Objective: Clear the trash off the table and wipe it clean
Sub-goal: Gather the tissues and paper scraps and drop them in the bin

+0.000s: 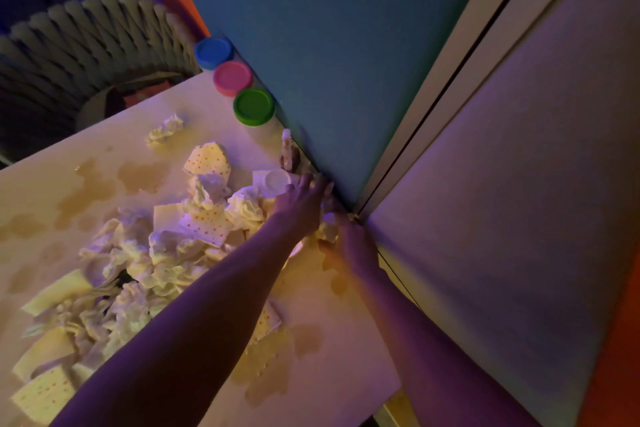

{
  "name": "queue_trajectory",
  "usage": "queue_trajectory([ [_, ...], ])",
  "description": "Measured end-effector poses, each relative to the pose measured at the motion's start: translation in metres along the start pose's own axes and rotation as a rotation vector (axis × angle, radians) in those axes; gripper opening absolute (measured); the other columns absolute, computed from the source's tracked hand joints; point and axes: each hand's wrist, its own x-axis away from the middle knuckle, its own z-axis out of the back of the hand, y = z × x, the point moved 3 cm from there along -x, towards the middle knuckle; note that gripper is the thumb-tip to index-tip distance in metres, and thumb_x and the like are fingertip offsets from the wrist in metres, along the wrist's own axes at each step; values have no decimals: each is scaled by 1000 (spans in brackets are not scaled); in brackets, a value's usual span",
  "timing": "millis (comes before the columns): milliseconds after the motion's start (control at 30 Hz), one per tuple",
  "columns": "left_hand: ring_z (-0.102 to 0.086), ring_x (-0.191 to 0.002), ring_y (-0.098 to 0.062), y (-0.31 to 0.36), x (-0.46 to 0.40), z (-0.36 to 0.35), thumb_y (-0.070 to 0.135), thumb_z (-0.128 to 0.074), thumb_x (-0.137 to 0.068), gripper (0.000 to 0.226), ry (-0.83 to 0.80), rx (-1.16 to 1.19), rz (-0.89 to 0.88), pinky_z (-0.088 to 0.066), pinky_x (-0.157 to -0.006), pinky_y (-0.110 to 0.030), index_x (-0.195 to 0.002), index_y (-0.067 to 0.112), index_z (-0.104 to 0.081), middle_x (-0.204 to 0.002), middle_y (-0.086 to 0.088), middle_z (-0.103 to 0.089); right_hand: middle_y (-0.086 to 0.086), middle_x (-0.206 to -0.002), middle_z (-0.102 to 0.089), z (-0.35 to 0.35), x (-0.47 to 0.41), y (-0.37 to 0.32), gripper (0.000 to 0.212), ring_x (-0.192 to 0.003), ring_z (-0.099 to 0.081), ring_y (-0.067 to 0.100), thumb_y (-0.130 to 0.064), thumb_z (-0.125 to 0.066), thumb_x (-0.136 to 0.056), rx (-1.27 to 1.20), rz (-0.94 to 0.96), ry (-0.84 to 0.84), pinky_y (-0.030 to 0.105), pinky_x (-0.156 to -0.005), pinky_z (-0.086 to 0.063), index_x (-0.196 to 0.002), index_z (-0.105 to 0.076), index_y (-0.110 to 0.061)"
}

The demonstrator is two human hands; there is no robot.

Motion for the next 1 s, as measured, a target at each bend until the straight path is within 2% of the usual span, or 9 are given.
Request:
queue_trajectory([
  [100,-56,-111,-44,3,2,-3,22,-54,-95,67,-8,0,36,-50,-83,-45,-154,33,-26,-143,-15,-32,3,-106,-69,1,0,4,51,-99,-66,28,-30,-72,-81,48,-17,39,39,-79,-54,-128,-51,-34],
  [233,-57,-111,-37,8,10,1,20,-56,-93,55,8,-39,28,-49,-87,-40,-145,19,-41,-140,-15,-39,9,-117,-61,0,4,7,40,-107,-60,30,-27,-68,-86,58,-32,28,37,-87,-47,-124,-57,-24],
  [333,-67,-87,-25,15,21,14,26,-84,-61,47,212,-177,-82,-50,-62,-27,-105,13,-71,-103,-7,-65,10,-124,-52,0,12,3,43,-111,-57,30,-30,-71,-84,71,-26,9,37,-91,-45,-124,-58,-19],
  [367,-67,-84,-27,14,23,12,23,-84,-60,46,204,-144,-81,-50,-60,-28,-102,11,-71,-100,-8,-65,10,-124,-49,0,15,1,43,-109,-57,31,-31,-72,-84,71,-24,7,37,-91,-45,-122,-59,-17],
  [500,-60,-101,-46,1,29,-4,8,-60,-80,44,153,125,7,-51,-68,-47,-124,9,-54,-118,-16,-55,9,-122,-43,3,22,-6,40,-102,-59,30,-38,-72,-84,35,-11,33,36,-82,-48,-113,-60,-14],
  [633,-62,-90,-47,-8,40,0,7,-63,-71,48,213,260,37,-53,-66,-49,-119,8,-57,-106,-17,-57,5,-131,-40,5,24,-12,40,-107,-60,30,-28,-74,-80,-29,10,11,40,-84,-52,-113,-58,-12],
  [733,-63,-88,-44,-16,54,7,6,-67,-69,52,308,343,74,-51,-65,-45,-121,8,-60,-103,-17,-59,5,-125,-50,9,19,-18,43,-107,-61,28,-23,-77,-77,-75,17,1,38,-88,-50,-115,-60,-14],
  [933,-59,-90,-41,-36,87,17,9,-67,-72,36,481,484,145,-51,-65,-45,-107,10,-58,-101,-12,-59,11,-109,-63,20,0,-34,30,-100,-62,33,-26,-72,-83,-123,-1,42,30,-69,-39,-108,-60,-14],
  [1000,-59,-88,-39,-43,97,17,10,-67,-73,33,507,506,156,-51,-65,-43,-105,12,-57,-99,-9,-58,12,-112,-62,16,-10,-36,35,-100,-62,34,-29,-67,-85,-117,-20,21,30,-67,-39,-116,-53,-18],
])
